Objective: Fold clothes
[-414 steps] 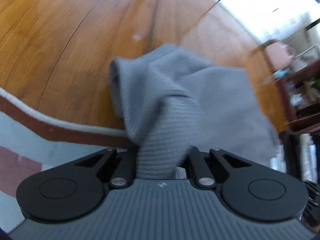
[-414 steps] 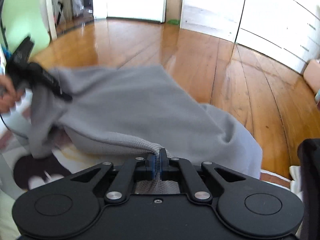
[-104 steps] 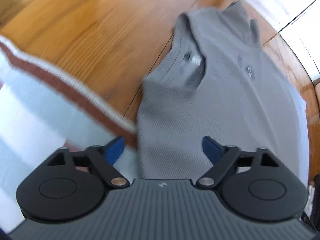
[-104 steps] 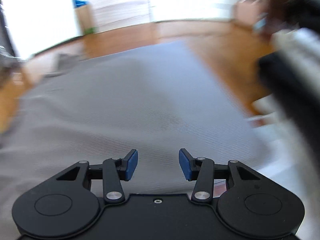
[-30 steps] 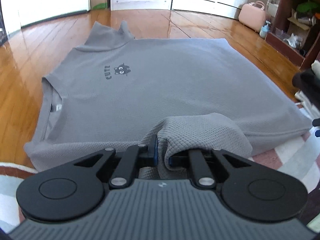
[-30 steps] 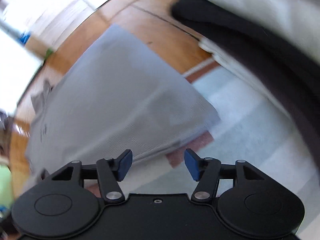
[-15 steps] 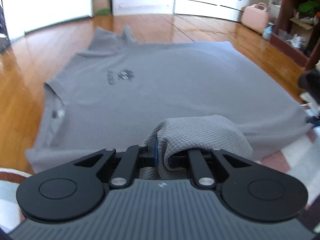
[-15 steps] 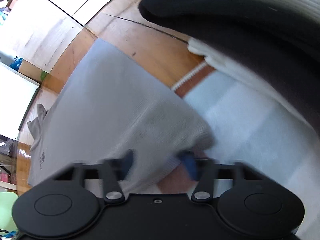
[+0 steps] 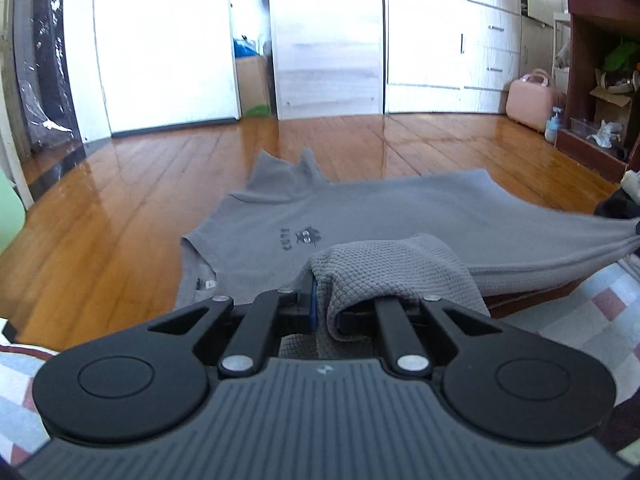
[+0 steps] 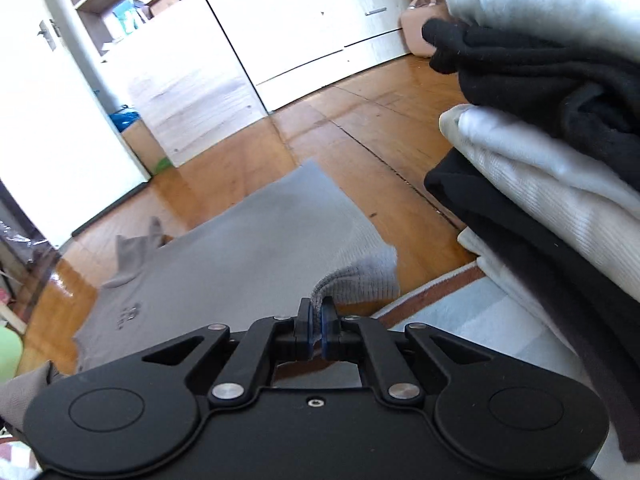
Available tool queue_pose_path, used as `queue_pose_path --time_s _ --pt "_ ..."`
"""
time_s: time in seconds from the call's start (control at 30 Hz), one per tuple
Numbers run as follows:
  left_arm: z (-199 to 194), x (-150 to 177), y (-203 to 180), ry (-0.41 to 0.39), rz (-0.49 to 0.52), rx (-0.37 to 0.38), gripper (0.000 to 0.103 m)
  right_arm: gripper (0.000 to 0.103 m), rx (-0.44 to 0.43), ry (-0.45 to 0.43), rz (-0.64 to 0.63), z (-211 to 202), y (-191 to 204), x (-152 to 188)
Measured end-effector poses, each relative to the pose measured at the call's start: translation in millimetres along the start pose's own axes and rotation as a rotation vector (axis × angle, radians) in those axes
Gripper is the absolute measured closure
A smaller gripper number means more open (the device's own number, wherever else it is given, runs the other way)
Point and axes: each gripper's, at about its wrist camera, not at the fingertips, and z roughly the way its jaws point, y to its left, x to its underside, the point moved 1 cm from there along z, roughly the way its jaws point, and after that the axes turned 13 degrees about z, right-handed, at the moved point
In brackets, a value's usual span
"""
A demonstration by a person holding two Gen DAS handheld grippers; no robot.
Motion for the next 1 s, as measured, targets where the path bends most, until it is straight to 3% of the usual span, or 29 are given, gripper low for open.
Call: queue_pose_path --time_s 0.13,0.23,0.37,0.5,0.7,0.8,0.9,1.0 --pt "-34.0 2.6 -2.9 -0.011 0.034 -0.094 0.097 0.098 -0.04 0.01 -0.006 -33.1 5.8 9.3" --pt "-60.2 13.4 4.1 -0.001 -0.035 -0.106 0.097 0.098 -0.071 0.042 -0.013 -62.6 5.5 19.2" --pt "-96.7 16.8 15.3 -0.017 -0.056 -0.153 0.097 0.098 -0.118 0.098 -0.014 -104.5 1.7 35.7" --pt "-141.3 11.6 38.7 -0.038 -0.159 -0.059 0.097 0.098 -0.104 0.212 -0.033 -143.1 2.7 43.3" --pt "-200.2 -1.9 45.5 0.009 -0.076 -0.014 0.097 0.098 -0.154 0.292 -0.124 -210.6 16.6 52.1" --pt "-175.1 -2.7 49.2 0.058 -0.078 -0.014 0.097 0.098 -0.139 0.31 -0.128 -204.4 8.7 51.9" --pt "-129.6 -3.2 50.7 0.083 -0.063 -0.006 0.097 0.098 -0.098 0.318 -0.12 -168.6 1.5 43.7" --pt "-71.3 -16.8 49.8 0.104 -0.03 -0.013 0.097 0.098 -0.024 0.299 -0.198 -127.7 13.3 28.7"
